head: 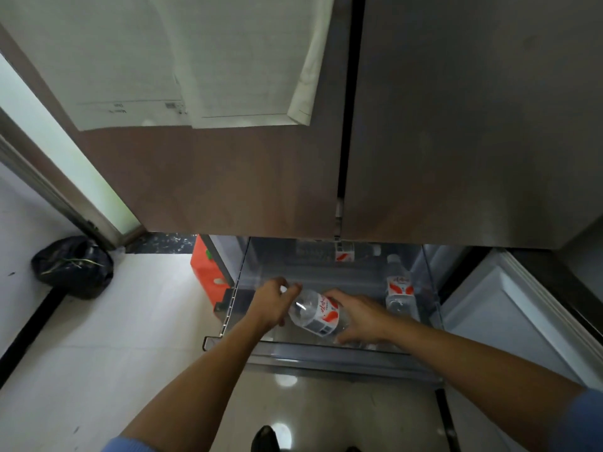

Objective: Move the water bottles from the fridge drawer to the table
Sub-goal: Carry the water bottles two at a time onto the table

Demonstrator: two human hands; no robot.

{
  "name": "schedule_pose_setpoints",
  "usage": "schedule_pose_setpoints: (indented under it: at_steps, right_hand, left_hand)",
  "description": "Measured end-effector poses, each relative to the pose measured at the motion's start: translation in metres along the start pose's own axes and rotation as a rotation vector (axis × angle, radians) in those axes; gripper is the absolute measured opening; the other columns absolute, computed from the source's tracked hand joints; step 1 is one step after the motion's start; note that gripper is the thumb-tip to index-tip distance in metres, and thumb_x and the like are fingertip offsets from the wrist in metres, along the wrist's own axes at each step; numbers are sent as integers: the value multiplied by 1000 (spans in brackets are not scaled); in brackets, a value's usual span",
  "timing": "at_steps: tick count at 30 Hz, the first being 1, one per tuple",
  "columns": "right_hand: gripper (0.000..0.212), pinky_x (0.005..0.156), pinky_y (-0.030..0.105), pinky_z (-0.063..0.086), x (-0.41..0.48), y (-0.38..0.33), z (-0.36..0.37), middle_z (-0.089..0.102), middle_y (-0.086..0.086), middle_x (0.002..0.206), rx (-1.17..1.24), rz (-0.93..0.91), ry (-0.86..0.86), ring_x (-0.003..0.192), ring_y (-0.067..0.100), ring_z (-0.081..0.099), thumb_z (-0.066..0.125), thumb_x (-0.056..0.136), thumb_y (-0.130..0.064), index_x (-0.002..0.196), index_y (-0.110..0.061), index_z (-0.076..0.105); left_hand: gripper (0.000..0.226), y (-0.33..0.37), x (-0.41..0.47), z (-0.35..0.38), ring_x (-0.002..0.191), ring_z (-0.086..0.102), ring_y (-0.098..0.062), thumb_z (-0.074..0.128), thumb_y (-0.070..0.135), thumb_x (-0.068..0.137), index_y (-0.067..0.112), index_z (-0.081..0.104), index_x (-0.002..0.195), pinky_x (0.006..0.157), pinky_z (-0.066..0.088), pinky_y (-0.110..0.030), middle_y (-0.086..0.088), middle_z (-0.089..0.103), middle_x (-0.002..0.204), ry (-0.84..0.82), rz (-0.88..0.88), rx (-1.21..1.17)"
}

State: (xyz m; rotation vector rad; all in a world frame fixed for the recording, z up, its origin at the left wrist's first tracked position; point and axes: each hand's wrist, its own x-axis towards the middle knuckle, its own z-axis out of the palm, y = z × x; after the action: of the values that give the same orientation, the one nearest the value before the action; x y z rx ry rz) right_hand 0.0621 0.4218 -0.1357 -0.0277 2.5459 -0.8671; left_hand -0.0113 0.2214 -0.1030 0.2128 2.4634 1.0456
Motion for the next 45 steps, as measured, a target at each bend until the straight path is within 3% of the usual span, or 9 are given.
schedule_pose_setpoints:
  at_steps: [4, 7, 10, 14, 18, 23, 28, 36, 45]
  right_hand:
    - [67, 94, 33, 51, 4, 11, -10, 62, -7, 120, 174, 47, -104, 109, 13, 60, 81, 71, -44, 128, -31, 48]
    - [58, 83, 31, 50, 17, 31, -39, 62, -10, 111, 89, 150, 62, 99, 12, 60, 57, 79, -69, 121, -30, 56]
    - [57, 86, 36, 50, 39, 72, -58, 58, 8, 123, -252, 324, 316, 105, 26, 57, 51, 89, -58, 132, -20, 47]
    - [82, 93, 37, 43, 64, 96, -56, 45, 19, 139, -235, 570, 255, 123, 35, 47, 57, 88, -52, 147, -9, 21]
    - [70, 93, 40, 47, 71, 89, -50, 53, 16, 131, -269, 649, 359, 119, 35, 53, 60, 85, -41, 143, -13, 32]
    - [74, 81, 30, 52, 64, 69, -36, 62, 9, 118, -232, 504, 162, 105, 29, 61, 73, 61, -49, 125, -17, 51]
    - [37, 61, 24, 42, 58, 38, -13, 69, 1, 92, -155, 343, 104, 77, 18, 63, 69, 65, -47, 88, -19, 64]
    - [38, 64, 27, 43, 29, -12, -39, 63, 2, 92, -556, 150, 95, 78, 19, 58, 63, 76, -51, 98, -20, 59]
    - [27, 65, 30, 37, -42, -79, -83, 68, 4, 91, -611, -43, 556, 81, 25, 61, 52, 84, -48, 94, -25, 60]
  left_hand:
    - [38, 0, -1, 11, 76, 64, -25, 46, 49, 82, 13, 57, 82, 74, 56, -48, -8, 66, 80, 77, 43, 66]
    - [42, -4, -6, 8, 77, 63, -26, 43, 50, 76, 11, 57, 82, 76, 55, -49, -9, 66, 80, 124, 14, 46]
    - [46, -13, -10, 2, 78, 63, -27, 39, 57, 72, 15, 56, 83, 76, 55, -49, -8, 66, 81, 158, -11, 51]
    - [44, -19, -18, -3, 81, 65, -25, 42, 54, 80, 14, 57, 91, 76, 57, -48, -8, 68, 91, 160, -24, 78]
    - [36, -23, -24, -5, 82, 65, -24, 47, 46, 87, 12, 58, 95, 77, 57, -47, -8, 68, 93, 177, -25, 84]
    - [30, -20, -24, -8, 86, 65, -25, 49, 38, 93, 11, 60, 101, 79, 58, -45, -9, 67, 101, 175, -16, 114]
    - [26, -12, -25, -17, 79, 64, -23, 49, 39, 93, 14, 58, 99, 75, 58, -44, -6, 67, 97, 239, 15, 234]
    - [23, -9, -37, -52, 74, 61, -23, 48, 39, 94, 17, 53, 95, 68, 55, -35, -5, 65, 89, 351, 65, 375]
    - [36, 15, -57, -119, 79, 63, -29, 42, 49, 85, 18, 59, 92, 69, 56, -42, -9, 68, 92, 526, 217, 340]
